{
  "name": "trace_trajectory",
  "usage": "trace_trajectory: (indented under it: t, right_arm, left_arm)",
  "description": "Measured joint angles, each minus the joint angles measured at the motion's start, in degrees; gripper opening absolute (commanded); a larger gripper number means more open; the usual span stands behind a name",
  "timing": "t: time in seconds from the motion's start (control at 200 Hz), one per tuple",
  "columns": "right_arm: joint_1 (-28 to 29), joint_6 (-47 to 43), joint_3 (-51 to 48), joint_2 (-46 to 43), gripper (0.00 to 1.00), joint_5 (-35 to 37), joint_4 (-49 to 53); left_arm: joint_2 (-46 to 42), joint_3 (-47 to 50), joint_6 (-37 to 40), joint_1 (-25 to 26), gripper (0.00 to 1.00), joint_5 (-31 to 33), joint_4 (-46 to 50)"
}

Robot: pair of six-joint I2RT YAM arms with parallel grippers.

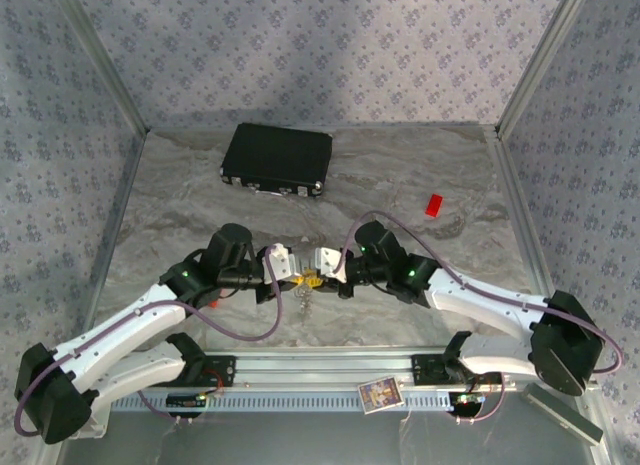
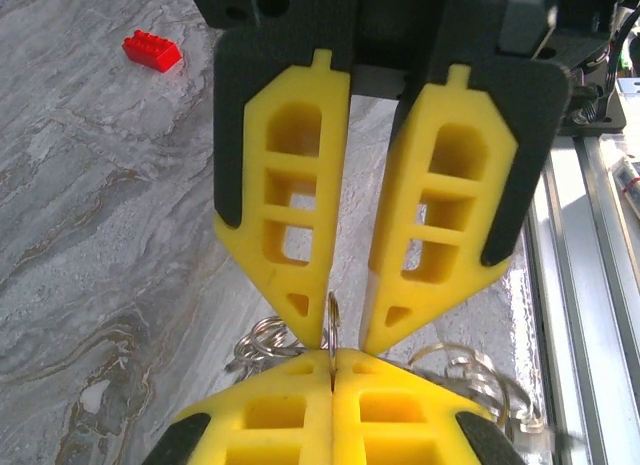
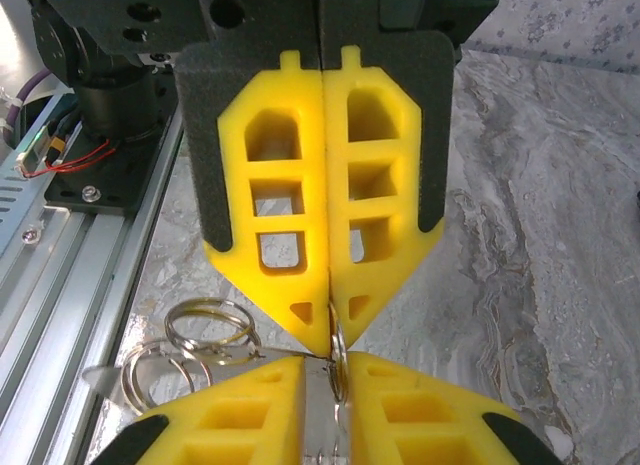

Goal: Put the keys on the keyring

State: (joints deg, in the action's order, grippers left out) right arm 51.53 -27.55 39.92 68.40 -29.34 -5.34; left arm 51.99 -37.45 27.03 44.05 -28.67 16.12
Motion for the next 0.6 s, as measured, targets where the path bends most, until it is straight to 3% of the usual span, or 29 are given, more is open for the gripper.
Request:
trace_trajectory:
  t: [0.155,0.355,0.6]
  right_arm:
    - [0.00,0.09,0.02,0.22,0.10,-0.02,-0.42]
    - [-0.07,-0.07,0.22,0.22,0.21,0.07,0.20]
    - [-0.04,-0.13,0.74,0.22,0.14,-0.09,1.07]
  left_arm:
    - [0.00,-0.35,0.37,0.00,0.00,0.02,0.81]
    - [-0.02,-0.35,0.90,0.00,0.00,-0.28,0.94]
    - [-0.02,-0.37,1.03,0.00,0.00,-0.46,1.11]
